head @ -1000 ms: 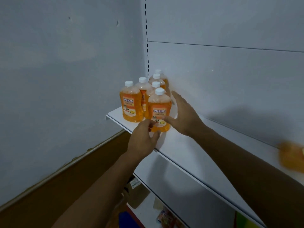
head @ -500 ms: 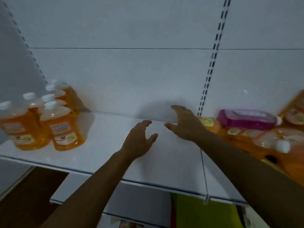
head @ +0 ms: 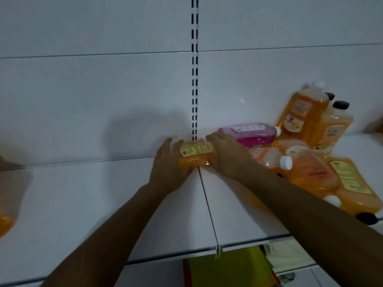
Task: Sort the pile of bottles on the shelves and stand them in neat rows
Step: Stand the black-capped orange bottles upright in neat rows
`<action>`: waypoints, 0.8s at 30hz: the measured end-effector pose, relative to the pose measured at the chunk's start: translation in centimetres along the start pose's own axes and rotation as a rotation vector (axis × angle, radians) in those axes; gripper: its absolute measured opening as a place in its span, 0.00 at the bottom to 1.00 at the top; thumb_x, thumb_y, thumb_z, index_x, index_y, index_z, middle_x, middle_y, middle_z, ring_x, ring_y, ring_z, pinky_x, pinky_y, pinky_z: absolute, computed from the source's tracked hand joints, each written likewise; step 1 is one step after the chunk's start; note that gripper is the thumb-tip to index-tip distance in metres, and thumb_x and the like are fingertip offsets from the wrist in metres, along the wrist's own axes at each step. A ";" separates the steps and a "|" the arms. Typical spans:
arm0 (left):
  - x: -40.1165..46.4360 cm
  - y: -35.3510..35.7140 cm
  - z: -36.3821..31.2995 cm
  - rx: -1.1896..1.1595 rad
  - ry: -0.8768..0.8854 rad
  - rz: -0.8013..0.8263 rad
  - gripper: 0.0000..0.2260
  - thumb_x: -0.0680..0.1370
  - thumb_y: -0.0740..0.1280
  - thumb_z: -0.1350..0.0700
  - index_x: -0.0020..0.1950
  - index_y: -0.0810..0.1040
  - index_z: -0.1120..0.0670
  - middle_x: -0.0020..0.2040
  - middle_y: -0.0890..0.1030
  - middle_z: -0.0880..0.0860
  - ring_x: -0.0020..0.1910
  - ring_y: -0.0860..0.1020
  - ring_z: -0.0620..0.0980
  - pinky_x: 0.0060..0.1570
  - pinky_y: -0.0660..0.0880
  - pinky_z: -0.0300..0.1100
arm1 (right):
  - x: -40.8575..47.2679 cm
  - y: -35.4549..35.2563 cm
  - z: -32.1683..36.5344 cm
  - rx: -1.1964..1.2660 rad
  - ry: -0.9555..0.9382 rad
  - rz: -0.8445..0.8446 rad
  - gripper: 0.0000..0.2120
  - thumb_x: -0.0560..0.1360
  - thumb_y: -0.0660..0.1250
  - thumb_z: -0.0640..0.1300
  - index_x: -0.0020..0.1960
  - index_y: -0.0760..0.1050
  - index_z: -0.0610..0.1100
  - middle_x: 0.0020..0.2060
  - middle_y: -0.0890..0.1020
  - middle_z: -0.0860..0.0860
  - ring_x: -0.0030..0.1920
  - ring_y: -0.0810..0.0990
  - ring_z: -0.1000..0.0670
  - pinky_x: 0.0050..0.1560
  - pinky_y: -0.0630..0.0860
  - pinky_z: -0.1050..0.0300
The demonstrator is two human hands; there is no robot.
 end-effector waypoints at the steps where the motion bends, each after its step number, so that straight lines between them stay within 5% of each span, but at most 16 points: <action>1: 0.3 -0.2 -1.2 -0.011 0.025 -0.034 0.36 0.72 0.68 0.38 0.75 0.61 0.51 0.76 0.60 0.57 0.75 0.56 0.58 0.70 0.60 0.56 | 0.0 -1.0 -0.3 -0.012 0.006 -0.038 0.22 0.74 0.68 0.48 0.66 0.69 0.45 0.62 0.74 0.47 0.62 0.72 0.46 0.57 0.75 0.47; 7: 3.0 0.6 -7.9 -0.250 0.141 0.044 0.30 0.76 0.68 0.47 0.75 0.62 0.53 0.73 0.68 0.54 0.70 0.67 0.54 0.69 0.65 0.51 | -0.6 -6.5 -6.2 -0.057 0.309 -0.120 0.23 0.76 0.64 0.55 0.66 0.69 0.45 0.62 0.75 0.45 0.60 0.73 0.44 0.55 0.74 0.50; 11: 4.9 1.6 -10.6 -0.349 0.072 0.129 0.28 0.77 0.67 0.46 0.73 0.64 0.55 0.67 0.74 0.57 0.60 0.76 0.54 0.56 0.77 0.54 | -1.2 -7.9 -12.5 -0.030 0.571 -0.014 0.33 0.74 0.64 0.64 0.70 0.64 0.44 0.66 0.72 0.41 0.63 0.73 0.40 0.59 0.75 0.44; 19: 6.6 2.8 -11.0 -0.351 -0.003 0.158 0.29 0.78 0.62 0.42 0.76 0.61 0.51 0.71 0.71 0.55 0.64 0.74 0.53 0.61 0.75 0.53 | 0.3 -6.1 -14.2 0.030 0.516 0.191 0.35 0.79 0.52 0.65 0.74 0.61 0.41 0.71 0.67 0.40 0.69 0.68 0.39 0.62 0.68 0.49; 24: 6.2 2.4 -11.4 -0.556 -0.023 0.176 0.14 0.79 0.64 0.49 0.63 0.76 0.52 0.59 0.80 0.51 0.53 0.79 0.47 0.50 0.80 0.45 | 1.4 -5.9 -15.0 0.116 0.523 0.207 0.30 0.79 0.56 0.63 0.65 0.72 0.39 0.53 0.77 0.41 0.53 0.75 0.43 0.47 0.67 0.55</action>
Point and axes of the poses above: each hand's wrist, its own x-axis towards the middle knuckle, its own y-axis out of the palm, z = x × y, the point moved 6 cm from there along x, towards the middle knuckle
